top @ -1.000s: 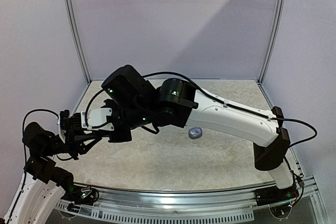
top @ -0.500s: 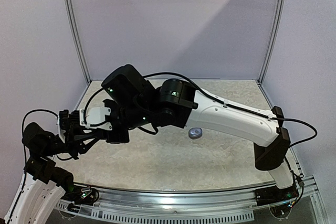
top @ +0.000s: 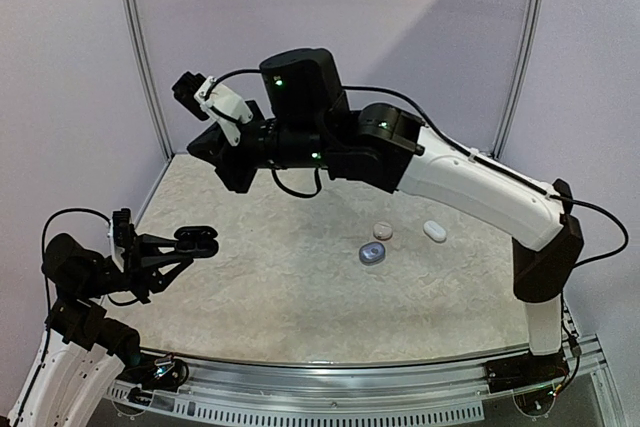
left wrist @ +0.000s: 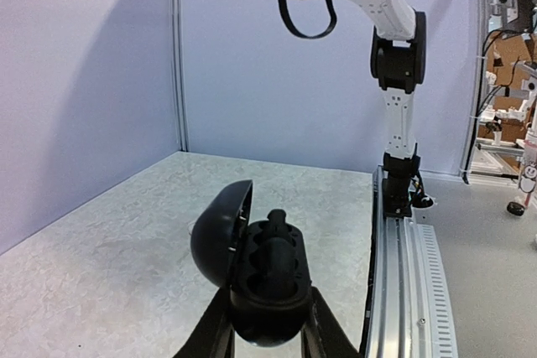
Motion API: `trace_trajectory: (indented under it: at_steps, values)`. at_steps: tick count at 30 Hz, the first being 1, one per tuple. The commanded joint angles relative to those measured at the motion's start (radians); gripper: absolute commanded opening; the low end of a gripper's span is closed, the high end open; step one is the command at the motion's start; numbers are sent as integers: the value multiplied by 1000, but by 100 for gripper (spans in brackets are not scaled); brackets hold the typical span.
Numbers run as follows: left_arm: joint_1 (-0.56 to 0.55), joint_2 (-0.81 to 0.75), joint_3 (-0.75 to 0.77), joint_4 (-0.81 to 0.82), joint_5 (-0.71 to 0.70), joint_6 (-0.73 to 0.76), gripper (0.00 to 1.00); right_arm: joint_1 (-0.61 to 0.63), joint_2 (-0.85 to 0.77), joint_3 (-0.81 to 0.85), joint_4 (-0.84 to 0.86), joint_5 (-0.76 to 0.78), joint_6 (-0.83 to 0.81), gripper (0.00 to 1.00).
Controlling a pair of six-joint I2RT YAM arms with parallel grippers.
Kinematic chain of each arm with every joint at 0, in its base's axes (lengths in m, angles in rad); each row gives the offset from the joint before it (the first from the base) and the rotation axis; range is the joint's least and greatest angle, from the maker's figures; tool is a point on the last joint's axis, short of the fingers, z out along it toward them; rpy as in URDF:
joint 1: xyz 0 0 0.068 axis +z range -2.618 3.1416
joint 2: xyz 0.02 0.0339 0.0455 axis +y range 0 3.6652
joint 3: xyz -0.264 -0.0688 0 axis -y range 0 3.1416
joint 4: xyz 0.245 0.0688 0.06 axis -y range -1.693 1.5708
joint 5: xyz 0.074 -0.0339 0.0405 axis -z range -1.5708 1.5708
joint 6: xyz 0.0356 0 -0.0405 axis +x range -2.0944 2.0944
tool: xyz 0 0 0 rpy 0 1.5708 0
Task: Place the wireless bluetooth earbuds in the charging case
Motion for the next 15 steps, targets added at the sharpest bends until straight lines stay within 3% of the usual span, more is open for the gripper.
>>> trace_trajectory:
  at_steps: [1, 10, 15]
  values:
    - [-6, -14, 8, 19, -3, 13, 0, 12, 125, 51, -140, -39, 28, 2]
    - [-6, -11, 7, 17, -17, 15, 0, 29, 70, -25, -182, -351, -83, 0]
    - [-5, -9, 7, 15, -27, 14, 0, 34, -48, -155, -115, -362, -115, 1]
